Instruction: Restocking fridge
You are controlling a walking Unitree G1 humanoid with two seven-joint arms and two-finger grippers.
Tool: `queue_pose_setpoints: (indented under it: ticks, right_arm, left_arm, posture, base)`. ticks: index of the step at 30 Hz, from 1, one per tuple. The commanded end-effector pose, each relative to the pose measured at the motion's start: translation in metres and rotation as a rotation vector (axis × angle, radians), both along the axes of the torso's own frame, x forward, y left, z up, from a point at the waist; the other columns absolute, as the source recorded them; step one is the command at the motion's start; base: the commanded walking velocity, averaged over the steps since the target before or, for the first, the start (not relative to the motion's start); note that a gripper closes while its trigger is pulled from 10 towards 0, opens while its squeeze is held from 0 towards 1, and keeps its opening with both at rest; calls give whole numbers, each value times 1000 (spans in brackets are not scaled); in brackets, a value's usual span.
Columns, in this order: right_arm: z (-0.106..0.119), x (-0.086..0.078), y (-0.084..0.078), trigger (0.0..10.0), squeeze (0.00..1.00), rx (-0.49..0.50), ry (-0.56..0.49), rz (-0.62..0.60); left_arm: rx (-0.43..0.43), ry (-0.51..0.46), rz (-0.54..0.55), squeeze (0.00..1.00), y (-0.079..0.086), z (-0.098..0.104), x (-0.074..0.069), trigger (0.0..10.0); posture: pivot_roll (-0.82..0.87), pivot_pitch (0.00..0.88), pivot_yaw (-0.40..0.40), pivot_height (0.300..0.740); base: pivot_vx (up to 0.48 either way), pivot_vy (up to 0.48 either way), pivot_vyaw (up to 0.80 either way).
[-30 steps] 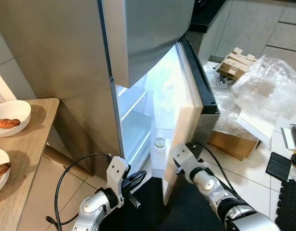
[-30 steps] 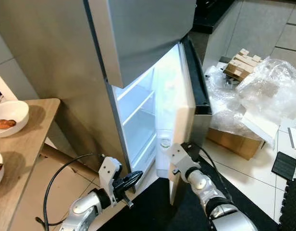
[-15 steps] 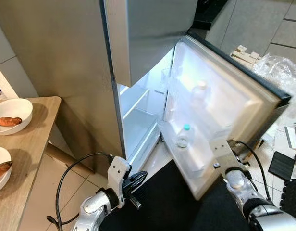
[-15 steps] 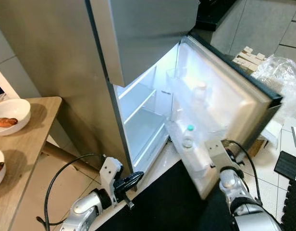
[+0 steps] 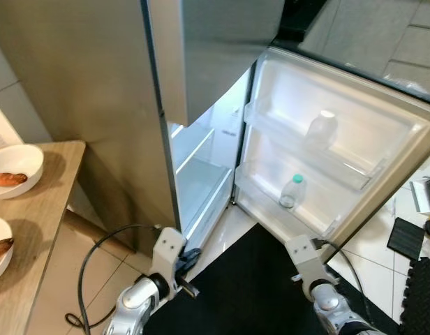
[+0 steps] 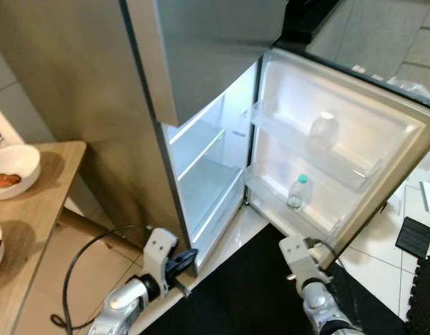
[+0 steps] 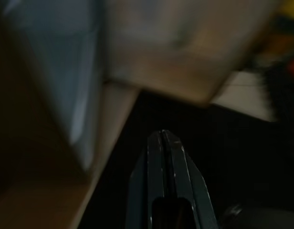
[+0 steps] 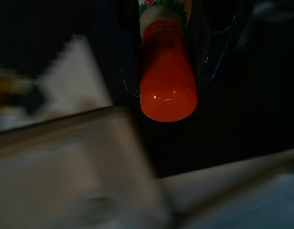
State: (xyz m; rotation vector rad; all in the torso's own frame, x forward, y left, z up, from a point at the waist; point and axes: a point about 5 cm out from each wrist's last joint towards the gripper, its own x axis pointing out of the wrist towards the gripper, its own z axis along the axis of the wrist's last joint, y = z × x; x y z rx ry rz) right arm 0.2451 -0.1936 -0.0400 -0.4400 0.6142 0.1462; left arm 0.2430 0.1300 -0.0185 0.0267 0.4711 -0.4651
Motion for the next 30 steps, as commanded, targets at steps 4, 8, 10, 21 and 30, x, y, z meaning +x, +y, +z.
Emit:
queue_pose_setpoints:
  ticks: [4,8,10,21,30]
  right_arm:
    - [-15,-19,16,10000,0,91,97,68]
    - [-27,-37,17,10000,0,65,165,88]
    - [-29,-41,16,10000,0,58,178,90]
    - [-27,-40,9,10000,0,77,174,90]
    - [-23,-33,12,10000,0,70,162,106]
  left_arm:
    - [147,168,78,0,19,-33,-29,10000]
    - [200,199,157,0,26,-45,-45,10000]
    - [201,203,178,0,27,-47,-47,10000]
    - [125,170,335,0,27,-47,-47,10000]
    - [90,140,349,0,27,-46,-49,10000]
  posture:
    - [-146,87,-15,740]
    - [-153,75,-16,740]
    - [-153,74,-17,740]
    - [-138,57,-48,740]
    - [-129,47,-60,740]
  base:
    - [0,0,0]
    - [0,0,0]
    - [0,0,0]
    - [0,0,0]
    - [0,0,0]
